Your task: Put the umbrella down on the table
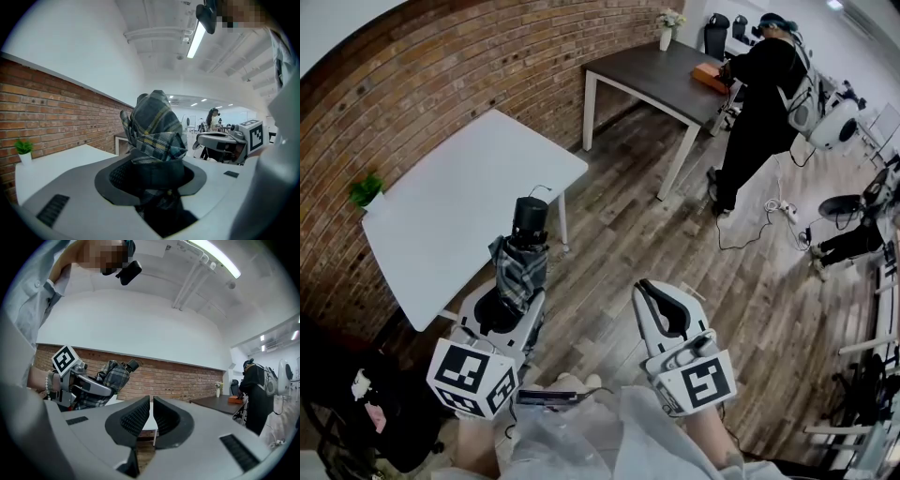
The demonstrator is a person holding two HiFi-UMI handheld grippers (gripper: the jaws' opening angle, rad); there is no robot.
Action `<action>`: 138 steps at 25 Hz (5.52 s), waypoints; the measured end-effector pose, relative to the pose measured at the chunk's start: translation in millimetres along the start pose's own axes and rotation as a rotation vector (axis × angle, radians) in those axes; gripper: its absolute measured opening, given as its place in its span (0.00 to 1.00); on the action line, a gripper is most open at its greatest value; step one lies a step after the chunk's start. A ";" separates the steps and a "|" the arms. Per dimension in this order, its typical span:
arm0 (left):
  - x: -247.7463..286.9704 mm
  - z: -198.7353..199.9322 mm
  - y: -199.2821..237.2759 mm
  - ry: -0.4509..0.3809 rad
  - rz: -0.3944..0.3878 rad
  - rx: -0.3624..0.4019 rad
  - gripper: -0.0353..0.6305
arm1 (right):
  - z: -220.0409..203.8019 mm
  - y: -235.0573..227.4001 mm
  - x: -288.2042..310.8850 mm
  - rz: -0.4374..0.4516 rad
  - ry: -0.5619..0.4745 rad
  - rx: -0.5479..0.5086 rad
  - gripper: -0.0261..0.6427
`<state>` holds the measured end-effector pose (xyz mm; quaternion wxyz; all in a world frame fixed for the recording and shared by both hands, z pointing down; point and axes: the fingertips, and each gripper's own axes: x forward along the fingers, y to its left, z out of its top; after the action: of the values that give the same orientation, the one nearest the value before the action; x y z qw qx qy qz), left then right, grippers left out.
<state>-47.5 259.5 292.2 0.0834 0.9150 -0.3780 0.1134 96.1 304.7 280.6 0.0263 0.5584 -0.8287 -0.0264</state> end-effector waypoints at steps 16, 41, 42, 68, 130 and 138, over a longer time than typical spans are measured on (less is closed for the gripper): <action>35.3 -4.2 31.3 -0.036 0.010 -0.037 0.36 | -29.7 -21.0 38.4 -0.003 0.019 -0.004 0.12; 213.7 67.4 259.7 0.013 -0.050 -0.021 0.36 | -10.7 -100.9 340.6 -0.022 0.065 -0.010 0.12; 220.8 69.9 269.0 0.014 -0.051 -0.023 0.36 | -10.9 -104.9 352.8 -0.022 0.069 -0.011 0.12; 285.7 56.3 337.7 0.080 0.029 -0.031 0.36 | -24.9 -130.9 433.1 0.067 0.093 -0.016 0.12; 418.1 -96.6 455.2 0.463 0.282 -0.091 0.23 | -88.3 -161.2 459.3 0.075 0.206 0.016 0.12; 354.9 -8.1 435.2 0.202 0.372 -0.056 0.09 | -61.4 -144.5 458.1 0.135 0.139 0.007 0.12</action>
<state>-113.6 -282.1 425.0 0.1238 0.8109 -0.5330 0.2075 62.4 -175.1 337.7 0.0836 0.5019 -0.8607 0.0173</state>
